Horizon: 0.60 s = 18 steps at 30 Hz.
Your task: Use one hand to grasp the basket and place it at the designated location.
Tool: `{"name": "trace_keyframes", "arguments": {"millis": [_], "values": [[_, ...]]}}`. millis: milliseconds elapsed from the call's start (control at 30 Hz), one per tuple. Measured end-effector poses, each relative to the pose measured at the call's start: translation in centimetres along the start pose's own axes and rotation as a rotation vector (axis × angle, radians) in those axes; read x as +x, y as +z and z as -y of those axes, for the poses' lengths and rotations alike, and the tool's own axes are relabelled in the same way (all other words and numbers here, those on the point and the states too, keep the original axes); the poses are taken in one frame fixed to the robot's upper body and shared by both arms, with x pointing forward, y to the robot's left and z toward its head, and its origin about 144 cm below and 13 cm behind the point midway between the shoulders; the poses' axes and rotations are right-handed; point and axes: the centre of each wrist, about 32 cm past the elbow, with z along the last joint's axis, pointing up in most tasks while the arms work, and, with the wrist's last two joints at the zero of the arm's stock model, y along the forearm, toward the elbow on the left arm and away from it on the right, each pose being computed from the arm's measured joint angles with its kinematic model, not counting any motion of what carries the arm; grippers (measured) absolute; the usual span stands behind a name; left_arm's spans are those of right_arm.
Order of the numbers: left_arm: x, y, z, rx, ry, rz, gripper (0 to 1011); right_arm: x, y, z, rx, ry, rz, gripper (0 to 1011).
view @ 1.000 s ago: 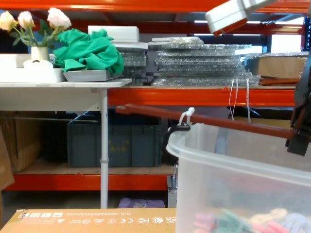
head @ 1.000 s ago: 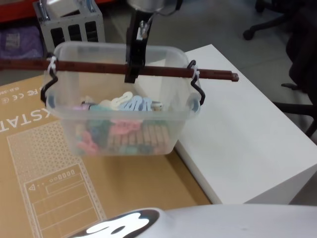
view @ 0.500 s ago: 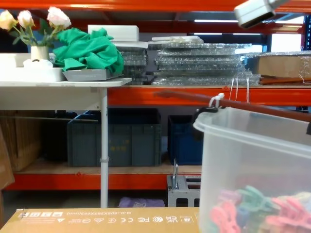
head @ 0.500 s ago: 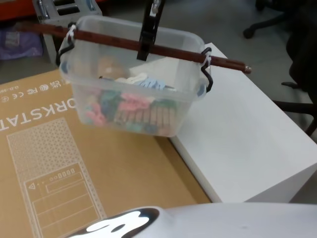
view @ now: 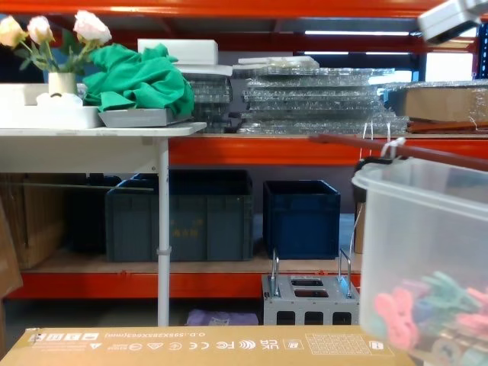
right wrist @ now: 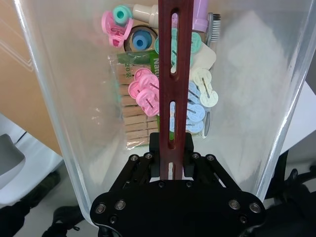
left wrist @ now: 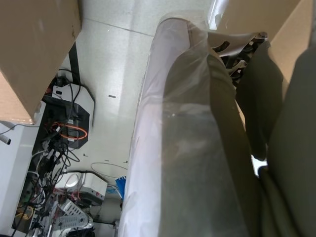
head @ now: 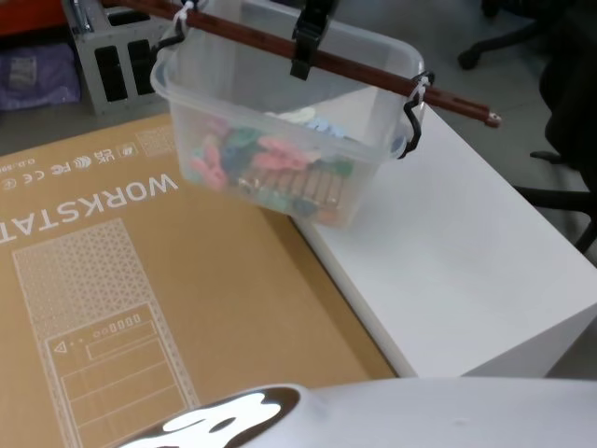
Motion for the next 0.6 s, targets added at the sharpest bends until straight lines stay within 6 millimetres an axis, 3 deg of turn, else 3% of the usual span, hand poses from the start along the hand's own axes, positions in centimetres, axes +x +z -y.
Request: {"name": "trace_keyframes", "arguments": {"millis": [600], "values": [[0.0,0.0,0.0,0.000,0.000,0.000,0,-2.7,-4.6,0.8,-0.042,0.016,-0.205,237]]}}
